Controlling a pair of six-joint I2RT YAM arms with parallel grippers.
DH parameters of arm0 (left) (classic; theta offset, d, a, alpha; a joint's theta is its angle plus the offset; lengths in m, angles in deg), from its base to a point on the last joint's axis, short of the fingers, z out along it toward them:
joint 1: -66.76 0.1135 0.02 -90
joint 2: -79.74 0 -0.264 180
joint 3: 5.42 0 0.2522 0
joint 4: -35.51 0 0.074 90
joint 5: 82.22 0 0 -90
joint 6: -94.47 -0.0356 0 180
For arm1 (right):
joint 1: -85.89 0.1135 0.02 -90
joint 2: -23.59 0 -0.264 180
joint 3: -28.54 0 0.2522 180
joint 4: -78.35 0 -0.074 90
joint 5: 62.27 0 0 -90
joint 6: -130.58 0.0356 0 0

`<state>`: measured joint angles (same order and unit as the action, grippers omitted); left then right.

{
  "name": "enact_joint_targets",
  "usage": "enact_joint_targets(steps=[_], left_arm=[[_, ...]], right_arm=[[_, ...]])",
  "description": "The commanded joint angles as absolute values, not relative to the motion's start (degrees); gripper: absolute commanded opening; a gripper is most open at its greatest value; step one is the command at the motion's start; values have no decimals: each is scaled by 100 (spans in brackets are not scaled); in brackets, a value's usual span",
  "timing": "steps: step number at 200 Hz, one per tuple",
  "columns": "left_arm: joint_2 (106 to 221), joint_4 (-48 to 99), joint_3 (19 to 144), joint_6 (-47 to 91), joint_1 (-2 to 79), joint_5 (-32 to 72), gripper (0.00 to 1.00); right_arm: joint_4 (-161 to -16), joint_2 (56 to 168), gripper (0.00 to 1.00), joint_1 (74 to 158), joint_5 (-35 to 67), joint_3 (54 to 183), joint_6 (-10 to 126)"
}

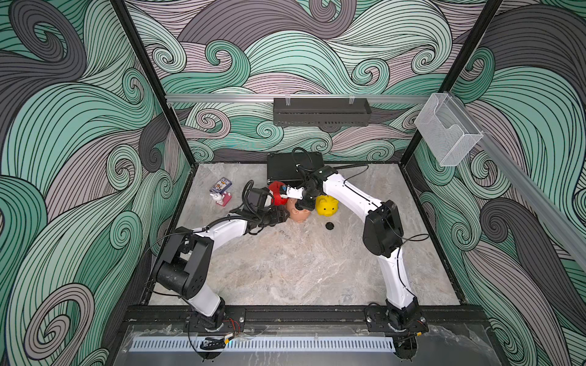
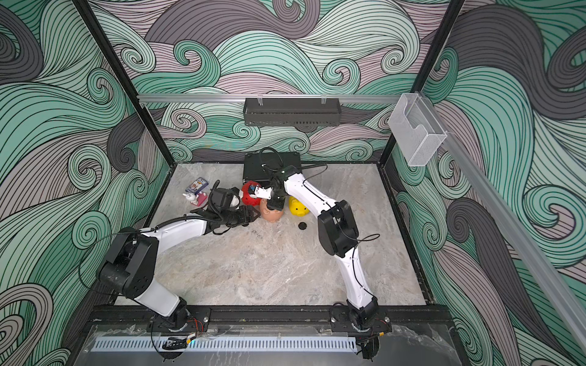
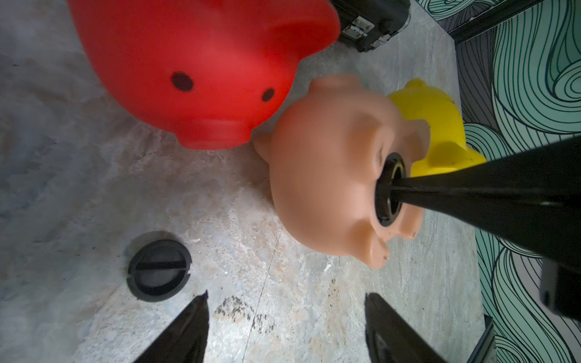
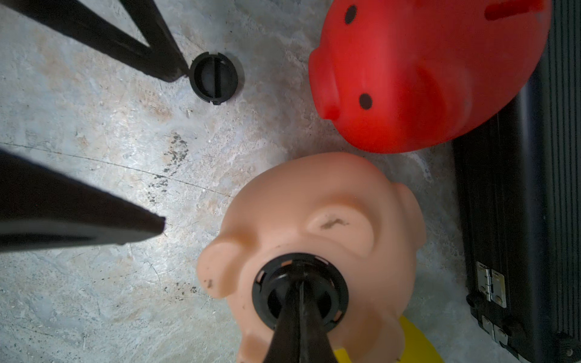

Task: Close piggy banks
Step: Insert the knob into the piggy bank.

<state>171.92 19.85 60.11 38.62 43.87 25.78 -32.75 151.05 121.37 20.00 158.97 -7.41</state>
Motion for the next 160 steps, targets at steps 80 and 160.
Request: enact_joint_targets(steps=[80, 160], left_arm=[[17531, 2623, 6135, 3970, 4430, 2645, 77], [17674, 2826, 6228, 3942, 4443, 2746, 77]], right_arm=[[-3107, 15052, 0, 12202, 2019, 15876, -1428], [-3107, 15041, 0, 12211, 2108, 15745, -1832]])
